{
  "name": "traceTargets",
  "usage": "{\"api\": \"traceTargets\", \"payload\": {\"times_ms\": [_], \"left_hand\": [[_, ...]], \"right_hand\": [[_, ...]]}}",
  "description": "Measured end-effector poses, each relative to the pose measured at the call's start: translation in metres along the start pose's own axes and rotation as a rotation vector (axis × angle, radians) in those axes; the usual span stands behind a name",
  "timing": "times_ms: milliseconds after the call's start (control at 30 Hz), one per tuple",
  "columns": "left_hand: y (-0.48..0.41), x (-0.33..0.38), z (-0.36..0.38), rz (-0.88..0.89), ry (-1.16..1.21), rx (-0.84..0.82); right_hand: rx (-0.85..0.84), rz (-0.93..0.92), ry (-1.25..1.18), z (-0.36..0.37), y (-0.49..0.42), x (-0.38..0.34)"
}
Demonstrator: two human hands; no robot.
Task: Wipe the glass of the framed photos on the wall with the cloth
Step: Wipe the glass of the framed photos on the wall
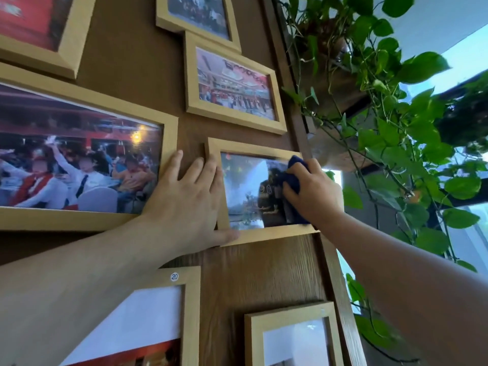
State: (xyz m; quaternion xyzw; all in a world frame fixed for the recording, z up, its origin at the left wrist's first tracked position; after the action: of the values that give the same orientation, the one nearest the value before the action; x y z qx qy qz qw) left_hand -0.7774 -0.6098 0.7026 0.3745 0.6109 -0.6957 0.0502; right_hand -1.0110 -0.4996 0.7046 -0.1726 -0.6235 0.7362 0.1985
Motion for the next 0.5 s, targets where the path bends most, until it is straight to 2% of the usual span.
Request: {"api": "traceTargets", "payload": {"times_ms": [100,300,367,500], "left_hand": [[0.002,-0.001,0.0,0.003,0.0,0.007],[0.001,0.001,-0.002,0.014,-0.023,0.016],[0.001,0.001,-0.002,0.013,-0.01,0.005],[0.001,0.001,0.0,-0.001,0.0,-0.01]], "right_hand": [[0.005,0.029,-0.049,0.001,0.001,-0.011],[0.054,-0.339,-0.252,-0.009,0.006,-0.07],[0.055,-0.296,-0.24,-0.011,0.007,-0.059],[0.009,-0.066,-0.086,-0.009,0.013,-0.01]]}}
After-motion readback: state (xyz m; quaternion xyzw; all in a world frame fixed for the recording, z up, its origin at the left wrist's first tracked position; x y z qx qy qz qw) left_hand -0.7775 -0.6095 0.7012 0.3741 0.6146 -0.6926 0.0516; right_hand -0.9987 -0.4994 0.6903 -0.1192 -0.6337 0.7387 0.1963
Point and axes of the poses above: each hand's wrist, its own y-axis away from the middle knuckle, its own z-axis out of the palm, x = y × z, the point moved 1 cm from there along -y, towards the middle knuckle, and after that the axes turned 8 degrees about x, right-handed, at the moved point
